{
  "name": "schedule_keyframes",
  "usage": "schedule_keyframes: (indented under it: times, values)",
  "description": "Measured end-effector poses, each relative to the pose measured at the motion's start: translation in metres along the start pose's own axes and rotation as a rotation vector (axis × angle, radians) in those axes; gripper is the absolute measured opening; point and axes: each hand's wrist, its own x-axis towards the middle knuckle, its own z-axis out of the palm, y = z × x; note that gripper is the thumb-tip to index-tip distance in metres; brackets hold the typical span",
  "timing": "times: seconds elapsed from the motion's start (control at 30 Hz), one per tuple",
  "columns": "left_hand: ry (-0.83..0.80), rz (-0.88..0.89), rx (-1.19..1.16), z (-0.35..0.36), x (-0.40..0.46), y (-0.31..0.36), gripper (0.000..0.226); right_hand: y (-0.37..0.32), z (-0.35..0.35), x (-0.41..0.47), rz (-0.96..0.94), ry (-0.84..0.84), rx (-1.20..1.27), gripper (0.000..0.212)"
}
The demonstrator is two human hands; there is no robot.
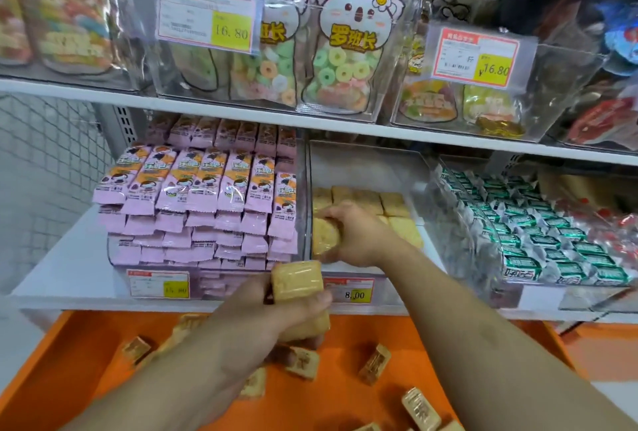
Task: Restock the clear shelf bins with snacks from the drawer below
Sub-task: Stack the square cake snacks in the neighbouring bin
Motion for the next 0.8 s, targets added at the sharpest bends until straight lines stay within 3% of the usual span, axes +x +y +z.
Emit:
schedule_keyframes:
  times: [0.13,0.3,0.47,0.6,0.73,0.8]
  values:
    - [-0.015,-0.032,0.040,-0.002,0.003,-0.003,0.039,0.005,0.007,0.008,0.049,0.011,-0.072,0.090]
    - [0.027,-0.051,0.072,-0.005,0.007,-0.009,0.041,0.001,0.003,0.008,0.210,0.084,-0.191,0.102]
    - [0.012,-0.088,-0.095,-0.005,0.011,-0.007,0.025,-0.001,-0.003,-0.005,0.296,0.024,-0.156,0.108]
    - [-0.019,-0.049,-0.080,-0.002,0.009,-0.004,0.024,-0.010,-0.032,-0.023,0.204,-0.003,0.062,0.079]
    - [0.008,0.016,-0.071,0.006,0.004,-0.001,0.028,-0.022,-0.071,-0.051,0.145,-0.057,0.504,0.018]
    - [0.043,0.050,-0.081,0.012,0.001,0.001,0.033,-0.027,-0.087,-0.067,0.090,-0.192,0.726,0.020]
